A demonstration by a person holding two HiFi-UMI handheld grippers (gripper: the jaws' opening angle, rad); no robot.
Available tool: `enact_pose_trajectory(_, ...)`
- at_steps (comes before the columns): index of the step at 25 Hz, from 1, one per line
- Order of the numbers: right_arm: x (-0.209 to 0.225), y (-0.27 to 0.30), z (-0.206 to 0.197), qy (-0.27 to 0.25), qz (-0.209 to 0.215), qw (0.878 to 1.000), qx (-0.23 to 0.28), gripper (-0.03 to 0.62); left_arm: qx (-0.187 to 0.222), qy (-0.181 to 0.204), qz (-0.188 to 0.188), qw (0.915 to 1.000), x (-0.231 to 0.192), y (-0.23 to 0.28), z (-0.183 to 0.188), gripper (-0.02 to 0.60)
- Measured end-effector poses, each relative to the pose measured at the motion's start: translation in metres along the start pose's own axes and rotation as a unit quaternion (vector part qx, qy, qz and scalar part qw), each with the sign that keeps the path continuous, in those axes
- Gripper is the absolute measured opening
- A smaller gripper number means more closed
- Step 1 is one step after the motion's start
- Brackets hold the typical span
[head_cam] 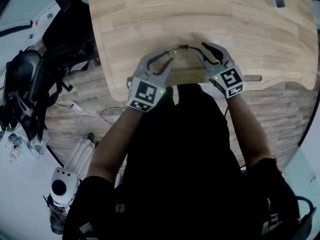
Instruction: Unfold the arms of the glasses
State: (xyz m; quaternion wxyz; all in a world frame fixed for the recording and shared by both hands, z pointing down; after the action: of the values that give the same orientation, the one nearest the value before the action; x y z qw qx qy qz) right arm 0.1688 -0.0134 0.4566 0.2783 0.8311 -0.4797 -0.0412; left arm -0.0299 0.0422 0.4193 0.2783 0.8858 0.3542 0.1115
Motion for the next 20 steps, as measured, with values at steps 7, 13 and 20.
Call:
enact_pose_trajectory(7, 0.000, 0.014, -0.003, 0.026, 0.003, 1.000, -0.011, 0.115, -0.041, -0.013, -0.008, 0.9991, -0.012, 0.023, -0.017, 0.114)
enact_pose_trajectory(13, -0.012, 0.013, -0.017, 0.046, 0.006, 0.999, -0.024, 0.115, -0.080, -0.027, -0.029, 0.9960, -0.014, 0.043, -0.041, 0.114)
enact_pose_trajectory(20, -0.013, 0.006, -0.029, 0.062, -0.007, 0.998, -0.031, 0.115, -0.099, -0.030, -0.051, 0.9933, -0.018, 0.060, -0.052, 0.031)
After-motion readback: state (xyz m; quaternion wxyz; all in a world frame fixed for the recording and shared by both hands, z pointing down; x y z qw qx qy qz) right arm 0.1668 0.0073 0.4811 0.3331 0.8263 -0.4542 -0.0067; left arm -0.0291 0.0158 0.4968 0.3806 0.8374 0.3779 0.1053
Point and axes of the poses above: the fingertips, and each gripper's own axes: y forward along the fingers, x to its right, z out of its top, the point moved 8 cm from there along -y, backward along the fingers, and after that the axes turned 2 degrees about y, right-handed, at the moved point
